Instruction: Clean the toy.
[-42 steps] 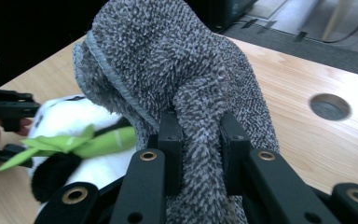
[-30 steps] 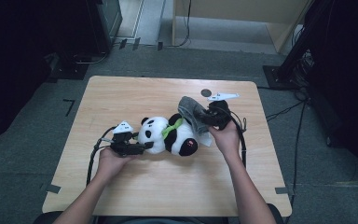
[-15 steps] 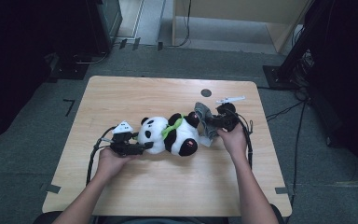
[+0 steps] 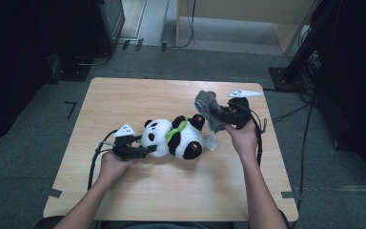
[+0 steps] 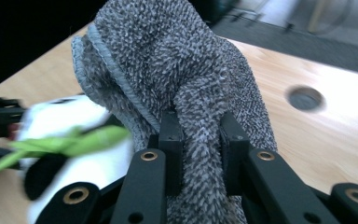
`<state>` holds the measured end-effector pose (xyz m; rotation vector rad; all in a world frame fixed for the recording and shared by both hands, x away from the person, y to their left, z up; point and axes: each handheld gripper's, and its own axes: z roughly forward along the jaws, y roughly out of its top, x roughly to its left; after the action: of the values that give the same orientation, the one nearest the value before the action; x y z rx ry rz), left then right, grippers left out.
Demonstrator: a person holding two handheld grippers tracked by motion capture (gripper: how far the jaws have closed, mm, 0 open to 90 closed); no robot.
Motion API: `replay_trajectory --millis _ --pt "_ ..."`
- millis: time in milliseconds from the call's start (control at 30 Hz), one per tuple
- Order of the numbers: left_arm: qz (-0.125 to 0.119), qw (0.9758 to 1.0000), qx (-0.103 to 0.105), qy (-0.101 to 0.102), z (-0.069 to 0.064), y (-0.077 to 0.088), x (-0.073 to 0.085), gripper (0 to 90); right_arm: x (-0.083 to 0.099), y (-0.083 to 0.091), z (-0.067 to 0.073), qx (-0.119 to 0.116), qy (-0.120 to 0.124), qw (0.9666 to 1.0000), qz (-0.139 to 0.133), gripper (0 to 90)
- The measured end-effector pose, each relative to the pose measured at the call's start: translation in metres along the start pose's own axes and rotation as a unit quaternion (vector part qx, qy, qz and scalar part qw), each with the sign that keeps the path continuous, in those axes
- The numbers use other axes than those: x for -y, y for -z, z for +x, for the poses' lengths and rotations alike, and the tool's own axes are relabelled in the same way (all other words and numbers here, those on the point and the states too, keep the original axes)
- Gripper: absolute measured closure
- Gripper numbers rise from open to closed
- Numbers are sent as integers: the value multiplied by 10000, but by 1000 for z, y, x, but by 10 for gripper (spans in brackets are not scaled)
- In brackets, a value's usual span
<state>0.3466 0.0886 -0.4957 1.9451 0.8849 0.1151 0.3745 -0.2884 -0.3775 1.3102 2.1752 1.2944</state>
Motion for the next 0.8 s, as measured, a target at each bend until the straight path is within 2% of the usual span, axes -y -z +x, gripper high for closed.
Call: replay_trajectory --millis 67,100,167,200,233,267,300,400,433,467,500,533,567,600,633,700,767,800 --pt "-15 10000 -31 -15 -2 0 0 299 -5 -8 16 -134 210 9997 57 767" --pt "-15 10000 -31 -15 -2 0 0 300 -5 -8 16 -134 210 9997 57 767" --pt "-11 10000 -34 -26 -3 -1 0 302 -10 -17 32 -245 421 9987 162 766" --pt "-17 10000 -24 -12 -3 -1 0 304 -13 -28 47 -386 600 9972 231 766" --pt "-22 10000 -24 -36 -3 -1 0 305 -15 -33 54 -453 700 9962 266 766" --pt "-33 10000 -25 -42 -4 -1 0 305 -15 -33 54 -453 700 9962 266 766" --pt "-37 10000 -29 -49 -4 -1 0 306 -16 -37 61 -502 764 9953 323 765" --pt "-28 9999 -39 -99 -4 -1 0 307 -20 -48 81 -669 1016 9918 395 764" --pt "-40 9999 -43 -116 -5 -2 0 308 -20 -56 95 -832 1192 9882 480 765" --pt "-40 9999 -43 -116 -5 -2 0 308 -20 -56 95 -832 1192 9882 480 765" --pt "-30 9999 -53 -125 -6 -2 0 308 -19 -60 100 -891 1255 9867 529 764" --pt "-39 9999 -63 -142 -7 -2 0 309 -15 -71 114 -985 1460 9817 721 765" --pt "-39 9999 -63 -142 -7 -2 0 309 -15 -71 114 -985 1460 9817 721 765" --pt "-22 9998 -66 -165 -8 -2 0 310 -9 -82 123 -1038 1528 9779 982 767" --pt "2 9998 -73 -158 -8 -2 0 312 -7 -87 125 -1048 1562 9762 1080 768" --pt "23 9998 -75 -176 -7 -2 0 315 -3 -91 127 -1070 1595 9750 1115 769" --pt "21 9998 -76 -197 -8 -2 0 320 0 -93 127 -1103 1553 9753 1119 772" --pt "11 9998 -85 -180 -8 -3 0 326 0 -93 123 -1094 1548 9753 1136 775"
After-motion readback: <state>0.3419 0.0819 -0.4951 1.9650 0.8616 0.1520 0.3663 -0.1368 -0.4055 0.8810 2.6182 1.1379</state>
